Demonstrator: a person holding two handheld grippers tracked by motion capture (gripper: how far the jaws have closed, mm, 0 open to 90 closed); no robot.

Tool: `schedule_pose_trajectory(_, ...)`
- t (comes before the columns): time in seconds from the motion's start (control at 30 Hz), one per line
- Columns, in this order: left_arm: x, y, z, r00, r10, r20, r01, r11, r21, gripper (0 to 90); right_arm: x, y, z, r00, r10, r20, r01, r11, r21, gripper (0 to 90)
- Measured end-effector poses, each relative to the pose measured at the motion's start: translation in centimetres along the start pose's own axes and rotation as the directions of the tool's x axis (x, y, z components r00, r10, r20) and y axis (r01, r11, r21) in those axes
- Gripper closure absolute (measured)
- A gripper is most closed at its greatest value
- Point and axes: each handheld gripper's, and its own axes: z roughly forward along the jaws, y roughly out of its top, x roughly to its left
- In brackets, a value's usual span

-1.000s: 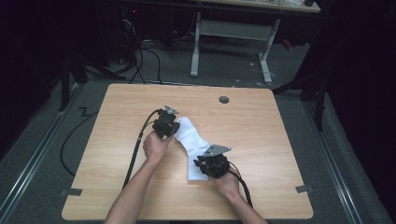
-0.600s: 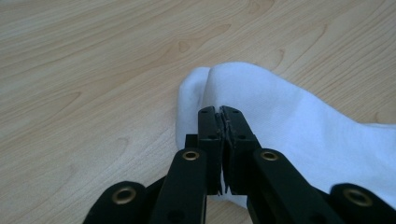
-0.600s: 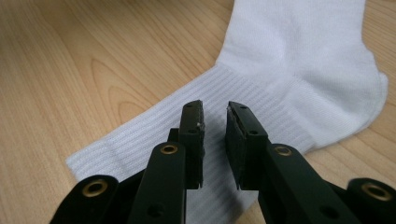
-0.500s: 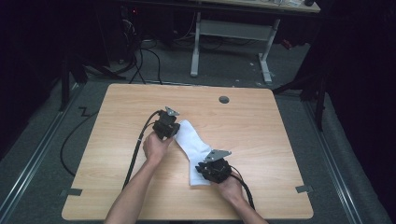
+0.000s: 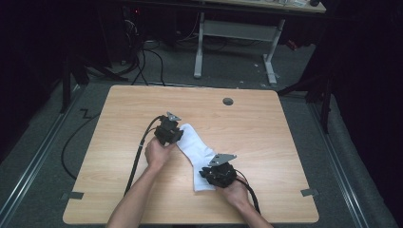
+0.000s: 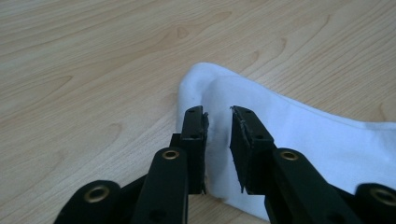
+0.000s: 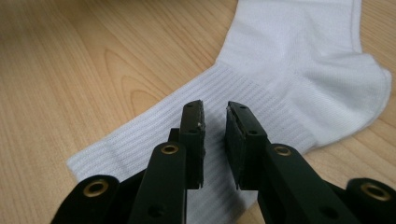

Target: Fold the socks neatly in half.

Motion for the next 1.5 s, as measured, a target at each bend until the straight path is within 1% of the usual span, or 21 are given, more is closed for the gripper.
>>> schedule_pose_trajectory(0.1,0.5,-0.2,-0.3,0.9996,-0.028,-0.002,0.028,0.9995,-0.014,74.1,0.1,-0.2,-0.2,1.0000,0.001,-0.006,-0.001,1.000,0.000,76.9)
schedule_pose_trajectory(0.23,0.9,-0.5,-0.1,0.9987,-0.050,-0.006,0.050,0.9987,0.001,73.3,0.1,-0.3,-0.2,0.9999,0.006,-0.009,-0.006,1.000,0.001,77.2)
schedule_pose_trajectory(0.4,0.6,-0.8,0.5,0.9984,-0.057,0.002,0.057,0.9980,0.029,70.5,0.1,-0.3,-0.2,0.9999,0.004,-0.010,-0.004,1.000,-0.002,77.3)
schedule_pose_trajectory(0.53,-0.1,-1.0,1.1,0.9991,-0.040,0.010,0.040,0.9982,0.046,68.6,0.1,-0.3,-0.2,0.9999,0.002,-0.010,-0.002,1.000,-0.002,77.3)
schedule_pose_trajectory(0.63,-0.3,-1.1,1.6,0.9988,-0.048,0.010,0.047,0.9973,0.057,68.5,0.1,-0.3,-0.2,0.9999,0.001,-0.010,-0.001,1.000,-0.002,77.3)
schedule_pose_trajectory(0.7,-0.3,-1.1,1.8,0.9990,-0.041,0.016,0.040,0.9968,0.069,71.0,0.1,-0.3,-0.2,0.9999,0.002,-0.012,-0.002,1.000,-0.003,77.4)
schedule_pose_trajectory(0.8,-0.6,-1.1,1.8,0.9996,-0.015,0.022,0.013,0.9972,0.074,79.1,0.1,-0.4,-0.2,0.9999,0.002,-0.014,-0.002,1.000,-0.003,77.6)
schedule_pose_trajectory(0.87,-0.7,-1.1,1.7,0.9997,-0.003,0.025,0.001,0.9969,0.079,83.9,0.1,-0.4,-0.2,0.9999,0.000,-0.014,0.000,1.000,-0.002,77.8)
schedule_pose_trajectory(0.9,-0.7,-1.0,1.7,0.9996,-0.004,0.026,0.002,0.9968,0.079,85.4,0.1,-0.4,-0.2,0.9999,0.000,-0.015,0.000,1.000,-0.004,78.0)
schedule_pose_trajectory(1.03,-0.7,-0.9,1.4,0.9996,0.008,0.026,-0.010,0.9972,0.075,87.2,0.0,-0.4,-0.2,0.9998,-0.011,-0.016,0.011,1.000,-0.005,78.8)
schedule_pose_trajectory(1.13,-0.7,-0.6,1.0,0.9995,-0.005,0.033,0.003,0.9988,0.049,87.4,0.2,-0.4,-0.3,0.9998,-0.015,-0.011,0.015,1.000,-0.005,80.1)
schedule_pose_trajectory(1.23,-0.6,-0.1,0.5,0.9996,0.004,0.027,-0.005,0.9994,0.033,87.6,0.4,-0.5,-0.4,0.9995,-0.033,-0.002,0.033,0.999,-0.013,83.6)
schedule_pose_trajectory(1.27,-0.7,0.0,0.5,0.9996,0.004,0.027,-0.005,0.9995,0.031,87.6,0.5,-0.6,-0.4,0.9990,-0.043,0.006,0.043,0.999,-0.018,87.2)
schedule_pose_trajectory(1.3,-0.6,0.3,0.3,0.9997,0.008,0.024,-0.008,0.9998,0.018,87.6,0.6,-0.6,-0.5,0.9989,-0.046,0.008,0.046,0.999,-0.019,88.2)
schedule_pose_trajectory(1.33,-0.6,0.4,0.2,0.9997,0.005,0.025,-0.006,0.9999,0.013,87.7,0.6,-0.7,-0.5,0.9983,-0.056,0.012,0.057,0.998,-0.022,89.1)
schedule_pose_trajectory(1.5,-0.7,1.1,0.1,0.9996,0.022,0.020,-0.022,0.9998,0.003,87.8,0.7,-0.9,-0.7,0.9970,-0.077,0.006,0.077,0.997,-0.020,90.0)
